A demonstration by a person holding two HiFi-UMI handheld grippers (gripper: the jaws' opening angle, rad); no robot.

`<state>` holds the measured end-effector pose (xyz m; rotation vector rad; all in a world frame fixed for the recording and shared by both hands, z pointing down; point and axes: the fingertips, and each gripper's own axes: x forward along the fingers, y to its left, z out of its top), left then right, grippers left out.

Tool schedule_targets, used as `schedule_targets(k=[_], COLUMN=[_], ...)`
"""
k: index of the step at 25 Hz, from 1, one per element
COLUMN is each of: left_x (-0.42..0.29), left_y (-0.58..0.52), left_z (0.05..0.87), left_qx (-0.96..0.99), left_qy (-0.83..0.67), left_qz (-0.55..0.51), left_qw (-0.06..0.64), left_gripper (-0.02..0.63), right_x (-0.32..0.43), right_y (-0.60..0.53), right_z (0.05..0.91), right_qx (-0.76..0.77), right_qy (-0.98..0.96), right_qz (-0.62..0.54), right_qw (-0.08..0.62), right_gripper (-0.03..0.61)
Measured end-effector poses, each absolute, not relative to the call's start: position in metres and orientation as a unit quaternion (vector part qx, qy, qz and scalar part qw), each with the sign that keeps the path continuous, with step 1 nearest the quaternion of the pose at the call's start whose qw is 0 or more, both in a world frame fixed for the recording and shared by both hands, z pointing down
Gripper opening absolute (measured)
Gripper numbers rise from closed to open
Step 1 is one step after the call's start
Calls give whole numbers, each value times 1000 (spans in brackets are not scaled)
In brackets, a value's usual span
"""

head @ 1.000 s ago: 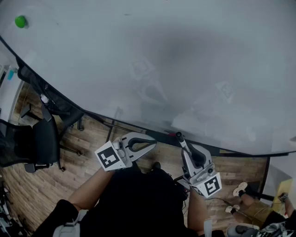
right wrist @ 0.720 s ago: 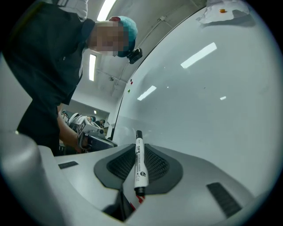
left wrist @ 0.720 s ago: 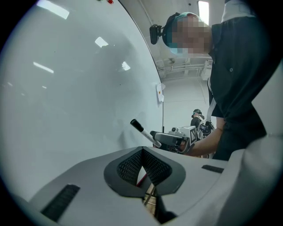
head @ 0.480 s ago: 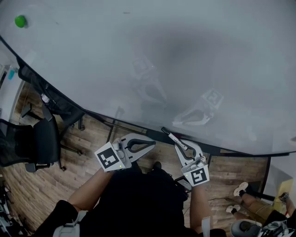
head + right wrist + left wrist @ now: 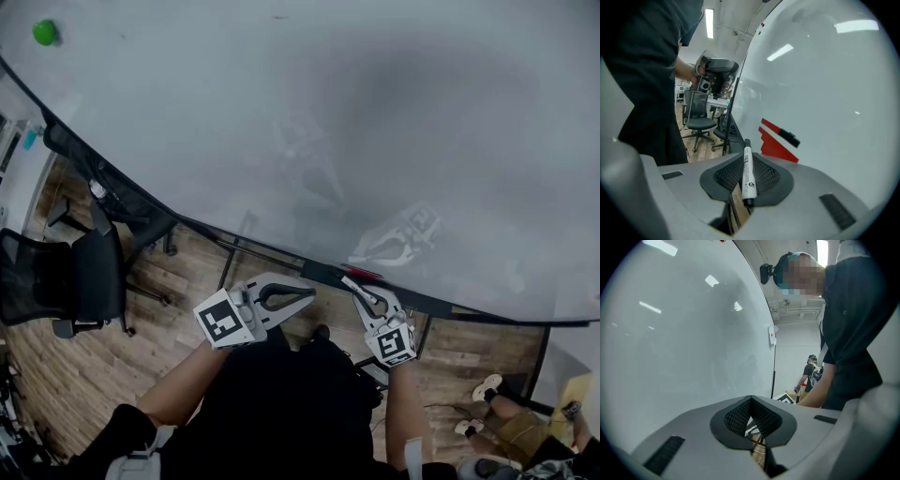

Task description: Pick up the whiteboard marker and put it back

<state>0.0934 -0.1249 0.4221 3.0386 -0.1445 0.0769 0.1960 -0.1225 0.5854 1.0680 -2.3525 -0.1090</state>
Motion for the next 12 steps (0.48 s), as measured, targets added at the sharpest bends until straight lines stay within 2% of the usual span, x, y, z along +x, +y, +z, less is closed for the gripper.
schedule_targets(k=[12], left_x=[92], left_y=[-125], left_z=[435], left_qx=[996], left_qy=[-50], left_qz=[39], left_qw=[59], left_gripper=[9], right_x=[198], right_y=[-125], right_z=[606], right_qx=[361], right_qy=[-879], right_qz=[-38], right_qw=[309], right_gripper=[69])
